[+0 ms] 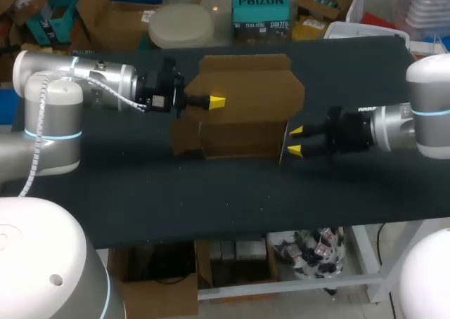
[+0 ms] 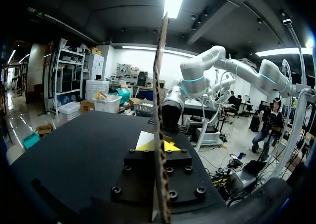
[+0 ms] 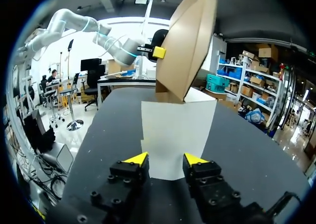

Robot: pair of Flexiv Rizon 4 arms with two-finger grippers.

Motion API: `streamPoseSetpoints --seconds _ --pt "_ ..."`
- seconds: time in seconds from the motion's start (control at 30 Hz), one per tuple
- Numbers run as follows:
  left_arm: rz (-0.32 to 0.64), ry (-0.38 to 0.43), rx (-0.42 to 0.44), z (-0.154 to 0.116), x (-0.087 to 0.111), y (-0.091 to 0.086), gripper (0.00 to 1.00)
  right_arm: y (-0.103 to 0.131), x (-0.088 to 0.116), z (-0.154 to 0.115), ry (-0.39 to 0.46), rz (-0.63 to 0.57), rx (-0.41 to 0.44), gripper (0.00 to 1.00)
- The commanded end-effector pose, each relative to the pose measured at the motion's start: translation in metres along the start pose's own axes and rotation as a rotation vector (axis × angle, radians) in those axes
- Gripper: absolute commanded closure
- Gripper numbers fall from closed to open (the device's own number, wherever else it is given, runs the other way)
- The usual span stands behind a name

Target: Assemble the packaging by folding the flat box into shape, placing the metal phone stand inside, and closing the box properly

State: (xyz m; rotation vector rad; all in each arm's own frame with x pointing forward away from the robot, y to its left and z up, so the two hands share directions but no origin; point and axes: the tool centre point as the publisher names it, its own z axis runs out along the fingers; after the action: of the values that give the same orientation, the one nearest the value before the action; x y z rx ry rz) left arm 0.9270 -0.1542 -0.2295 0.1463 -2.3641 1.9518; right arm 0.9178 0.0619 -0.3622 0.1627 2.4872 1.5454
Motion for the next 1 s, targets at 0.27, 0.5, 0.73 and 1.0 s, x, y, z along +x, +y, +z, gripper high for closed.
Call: streamPoseSetpoints --seconds 0.27,0.5,0.73,1.0 --pt "0.0 0.005 -0.001 0.0 -0.001 0.003 1.0 -0.002 -0.011 0.015 0.018 0.025 -0.004 0.58" --pt "0.0 0.005 -0.001 0.0 -0.001 0.003 1.0 -0.002 -0.011 0.02 0.001 0.049 -0.02 0.6" --pt "0.0 0.005 -0.001 0.0 -0.001 0.003 1.0 0.001 -0.007 0.023 -0.059 0.084 -0.038 0.61" --pt "0.0 0.005 -0.001 0.0 -0.001 0.003 1.0 0.004 -0.002 0.029 -0.111 0.109 -0.03 0.61"
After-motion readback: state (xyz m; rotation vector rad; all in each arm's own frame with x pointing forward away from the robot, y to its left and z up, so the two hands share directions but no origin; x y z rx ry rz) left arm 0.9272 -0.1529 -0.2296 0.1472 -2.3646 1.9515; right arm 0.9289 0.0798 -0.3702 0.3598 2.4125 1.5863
